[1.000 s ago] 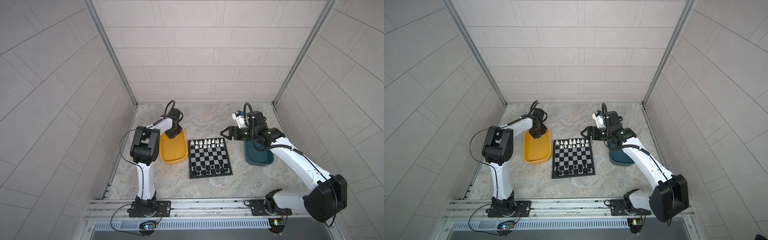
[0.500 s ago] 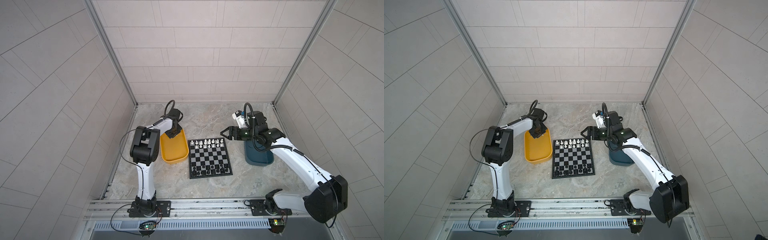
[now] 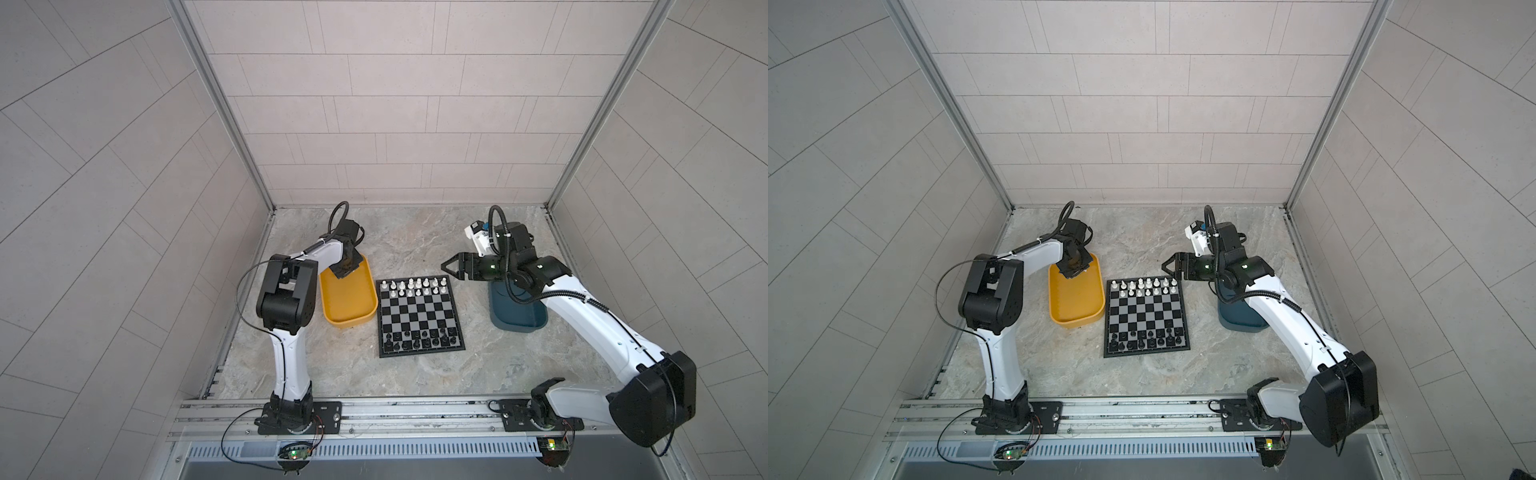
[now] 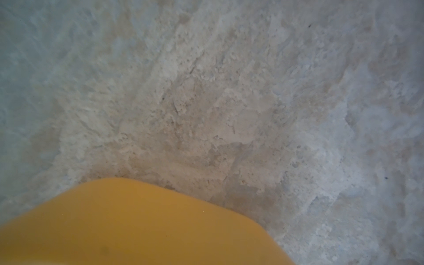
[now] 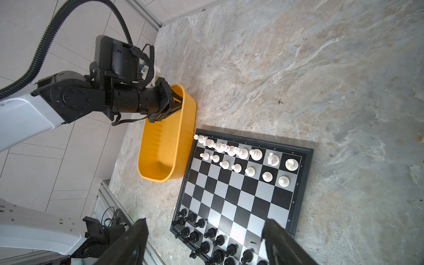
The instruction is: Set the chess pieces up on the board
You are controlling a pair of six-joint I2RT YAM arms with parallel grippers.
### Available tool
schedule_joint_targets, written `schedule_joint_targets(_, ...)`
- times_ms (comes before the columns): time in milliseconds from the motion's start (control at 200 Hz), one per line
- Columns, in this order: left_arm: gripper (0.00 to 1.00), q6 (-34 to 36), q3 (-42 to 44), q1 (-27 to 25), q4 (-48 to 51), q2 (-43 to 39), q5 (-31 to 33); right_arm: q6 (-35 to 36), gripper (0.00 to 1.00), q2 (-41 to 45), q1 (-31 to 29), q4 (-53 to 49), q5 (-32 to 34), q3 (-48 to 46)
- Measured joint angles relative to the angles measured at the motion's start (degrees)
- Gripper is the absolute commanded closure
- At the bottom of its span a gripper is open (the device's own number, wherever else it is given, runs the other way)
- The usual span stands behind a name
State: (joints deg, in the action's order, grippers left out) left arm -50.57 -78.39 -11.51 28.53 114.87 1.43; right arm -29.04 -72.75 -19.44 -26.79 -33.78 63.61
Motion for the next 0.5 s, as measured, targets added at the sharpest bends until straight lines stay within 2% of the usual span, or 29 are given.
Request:
schedule_joint_targets(245,0.86,2.97,3.19,0.52,4.20,-9.94,-5.51,-1.14,0.20,0.17,-1.53,1.53,1.73,0.00)
schedule_joint_targets(380,0.86,2.45,4.90,0.63,5.29,-19.04,-11.17,-2.08,0.20,-1.25,-5.49,4.81,3.15,0.15)
schedule_joint_targets(495,0.86,-1.03,6.60,0.61,5.29,-25.59,-17.25,-3.28,0.21,-5.68,-9.97,11.34,4.61,0.26)
